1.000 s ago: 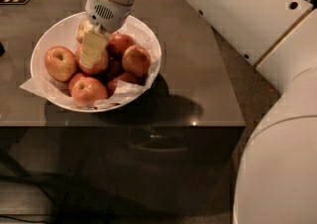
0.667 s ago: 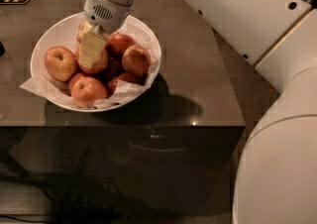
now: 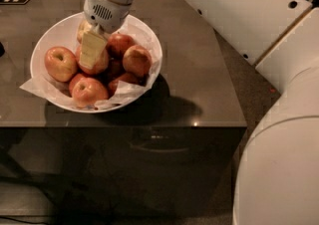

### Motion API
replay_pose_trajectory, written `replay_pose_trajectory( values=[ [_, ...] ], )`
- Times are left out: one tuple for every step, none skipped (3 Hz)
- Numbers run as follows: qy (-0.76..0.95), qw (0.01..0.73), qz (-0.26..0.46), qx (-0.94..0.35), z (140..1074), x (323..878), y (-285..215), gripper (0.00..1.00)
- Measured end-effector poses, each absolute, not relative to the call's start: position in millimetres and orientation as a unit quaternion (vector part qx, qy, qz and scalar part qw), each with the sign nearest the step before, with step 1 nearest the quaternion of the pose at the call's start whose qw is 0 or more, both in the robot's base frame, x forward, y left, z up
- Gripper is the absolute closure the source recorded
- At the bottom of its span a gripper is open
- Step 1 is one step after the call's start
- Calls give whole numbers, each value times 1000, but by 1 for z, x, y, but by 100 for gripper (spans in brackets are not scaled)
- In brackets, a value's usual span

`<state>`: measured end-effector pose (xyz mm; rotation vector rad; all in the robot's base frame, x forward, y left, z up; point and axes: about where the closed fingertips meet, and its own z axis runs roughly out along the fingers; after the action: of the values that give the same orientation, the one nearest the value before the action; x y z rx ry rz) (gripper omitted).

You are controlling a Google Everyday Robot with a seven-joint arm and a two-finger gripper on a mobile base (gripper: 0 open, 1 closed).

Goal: Pick apple from white bowl

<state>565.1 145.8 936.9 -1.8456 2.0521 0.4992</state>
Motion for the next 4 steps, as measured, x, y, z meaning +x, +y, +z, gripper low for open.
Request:
replay_pose_trajectory(
  values=[
    [723,167,173,-648,936,565,144,58],
    [724,166,172,-647,935,565,140,33],
    [726,165,173,-645,934,565,137,28],
    [732,164,174,-638,919,567,125,47]
  ],
)
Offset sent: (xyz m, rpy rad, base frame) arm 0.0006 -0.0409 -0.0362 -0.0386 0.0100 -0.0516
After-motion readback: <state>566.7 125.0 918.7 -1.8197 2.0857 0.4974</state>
